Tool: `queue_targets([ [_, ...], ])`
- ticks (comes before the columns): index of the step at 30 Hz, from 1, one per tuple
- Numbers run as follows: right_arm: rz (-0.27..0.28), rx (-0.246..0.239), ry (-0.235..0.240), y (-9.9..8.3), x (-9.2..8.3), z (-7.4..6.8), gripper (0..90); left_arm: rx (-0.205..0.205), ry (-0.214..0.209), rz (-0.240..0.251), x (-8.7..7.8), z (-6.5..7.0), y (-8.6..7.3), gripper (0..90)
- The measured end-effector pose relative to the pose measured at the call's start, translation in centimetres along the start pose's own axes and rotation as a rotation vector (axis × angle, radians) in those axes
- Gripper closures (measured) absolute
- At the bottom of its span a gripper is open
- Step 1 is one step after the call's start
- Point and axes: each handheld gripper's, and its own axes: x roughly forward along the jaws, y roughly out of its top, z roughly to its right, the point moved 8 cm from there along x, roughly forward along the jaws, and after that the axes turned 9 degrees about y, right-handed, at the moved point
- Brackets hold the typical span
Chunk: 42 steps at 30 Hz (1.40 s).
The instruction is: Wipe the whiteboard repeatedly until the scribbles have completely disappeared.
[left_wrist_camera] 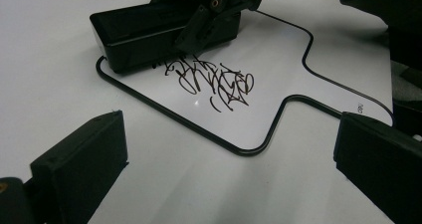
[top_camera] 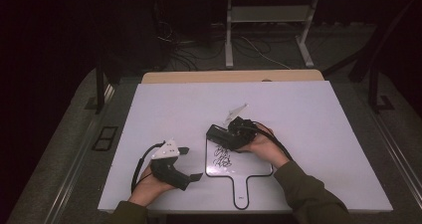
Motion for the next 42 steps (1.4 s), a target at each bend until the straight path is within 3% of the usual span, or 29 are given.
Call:
queue_targets([
  [21,-0.026,-0.046,-0.042,-0.3,0.5,0.2,38.8,0.001,0.001,0.001,0.0,0.0,0.0,0.0],
  [25,-0.023,-0.039,-0.035,-0.2,0.6,-0.2,38.8,0.000,0.001,0.001,0.0,0.0,0.0,0.0],
  [28,-0.035,-0.061,-0.039,-0.3,0.6,-0.3,38.8,0.000,0.002,0.002,0.0,0.0,0.0,0.0],
  [29,-0.027,-0.046,-0.033,-0.2,0.6,-0.6,38.8,0.001,0.002,0.002,0.0,0.0,0.0,0.0],
  [42,-0.056,-0.105,-0.032,-0.6,0.5,-2.2,38.8,-0.001,0.003,0.003,-0.1,0.0,0.0,0.0],
])
